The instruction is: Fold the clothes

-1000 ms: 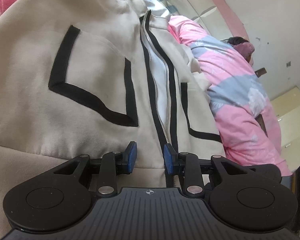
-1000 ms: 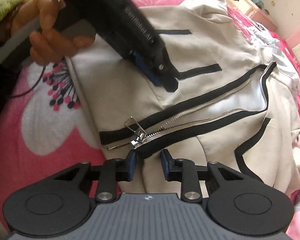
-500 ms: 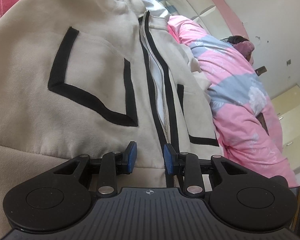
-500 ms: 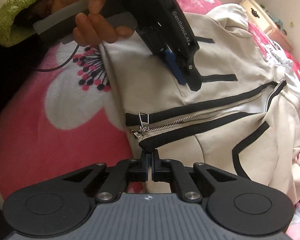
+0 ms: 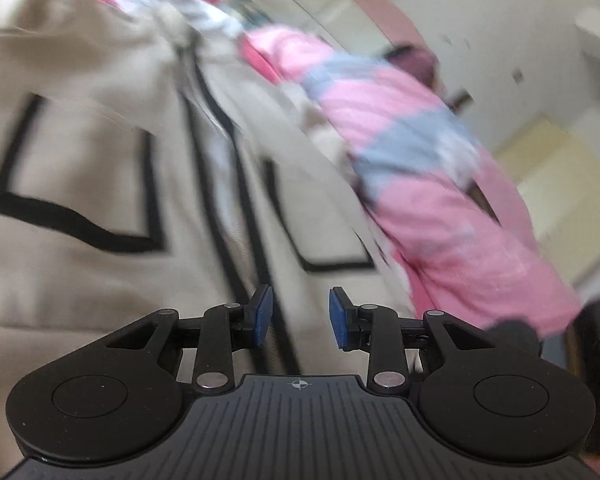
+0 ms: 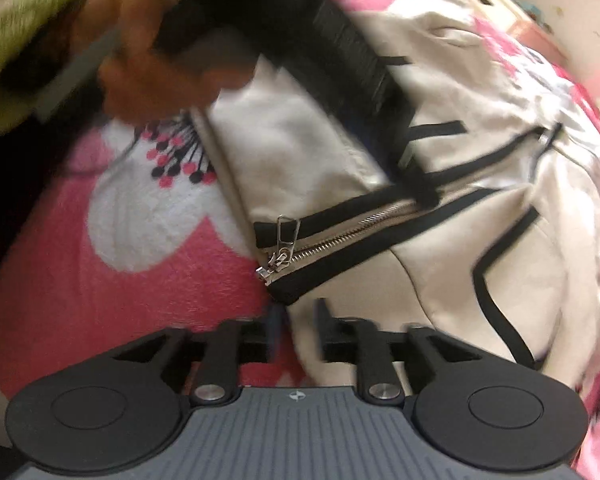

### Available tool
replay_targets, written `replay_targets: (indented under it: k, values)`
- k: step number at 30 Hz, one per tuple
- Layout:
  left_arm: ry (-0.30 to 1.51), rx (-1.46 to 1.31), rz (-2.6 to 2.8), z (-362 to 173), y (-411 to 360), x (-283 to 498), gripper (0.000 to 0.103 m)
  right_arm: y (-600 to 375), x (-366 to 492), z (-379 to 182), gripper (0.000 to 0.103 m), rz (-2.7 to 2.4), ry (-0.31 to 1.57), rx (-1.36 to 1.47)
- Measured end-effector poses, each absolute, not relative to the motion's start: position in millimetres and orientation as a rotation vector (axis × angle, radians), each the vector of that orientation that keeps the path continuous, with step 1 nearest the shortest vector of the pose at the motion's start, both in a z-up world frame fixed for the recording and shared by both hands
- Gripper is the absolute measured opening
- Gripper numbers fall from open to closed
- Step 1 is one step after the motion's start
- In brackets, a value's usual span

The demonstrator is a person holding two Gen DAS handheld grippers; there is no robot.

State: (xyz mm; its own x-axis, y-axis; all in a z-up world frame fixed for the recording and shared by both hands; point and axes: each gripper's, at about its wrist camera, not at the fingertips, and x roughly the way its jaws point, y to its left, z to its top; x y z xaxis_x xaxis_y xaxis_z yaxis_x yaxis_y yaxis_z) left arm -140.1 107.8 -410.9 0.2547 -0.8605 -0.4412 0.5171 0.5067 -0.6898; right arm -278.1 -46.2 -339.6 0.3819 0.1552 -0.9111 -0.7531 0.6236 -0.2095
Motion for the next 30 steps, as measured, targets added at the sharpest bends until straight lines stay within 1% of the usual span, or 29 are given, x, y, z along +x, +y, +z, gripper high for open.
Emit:
replay_targets:
  k: [3,7,9,13,14,15,17,21,23,27,28,29,30]
  values:
    - [0.938,-0.381,-1.050,-414,86,-147,0.031,-77,-284,-311,0.034,0.525,1.035,-0.547]
    - [0.964,-0.228,-1.105,-418,61,-155,0.031,-172,-269,-289,0.042,0.215,1.125,-0.129]
    - [0.946,-0.149,-1.113,-418,54,-160,0.031,-226,-260,-299,0.043,0.070,1.187,0.134]
    - [0.955,-0.163,-1.120,-421,58,-157,0.031,-299,-250,-349,0.043,-0.097,1.282,0.585]
    - [0.959,-0.172,-1.121,-422,60,-156,0.031,-305,-249,-360,0.038,-0.096,1.294,0.658]
    - [0.964,-0.181,-1.122,-423,62,-155,0.031,-309,-248,-369,0.023,-0.081,1.304,0.718]
    - [0.961,-0.177,-1.125,-422,63,-156,0.031,-300,-249,-362,0.006,-0.046,1.303,0.674]
    - [0.954,-0.160,-1.131,-420,59,-156,0.031,-290,-250,-330,0.005,-0.027,1.283,0.520]
    - [0.956,-0.159,-1.135,-420,59,-156,0.031,-287,-249,-325,0.005,-0.031,1.294,0.464]
    - [0.963,-0.160,-1.140,-419,59,-155,0.031,-269,-251,-362,0.007,-0.070,1.385,0.223]
    - [0.965,-0.160,-1.141,-419,60,-155,0.031,-268,-252,-365,0.007,-0.079,1.385,0.213]
    - [0.966,-0.157,-1.140,-419,60,-156,0.031,-271,-252,-362,0.010,-0.089,1.385,0.234]
    - [0.966,-0.155,-1.140,-418,60,-156,0.031,-275,-252,-358,0.022,-0.102,1.387,0.259]
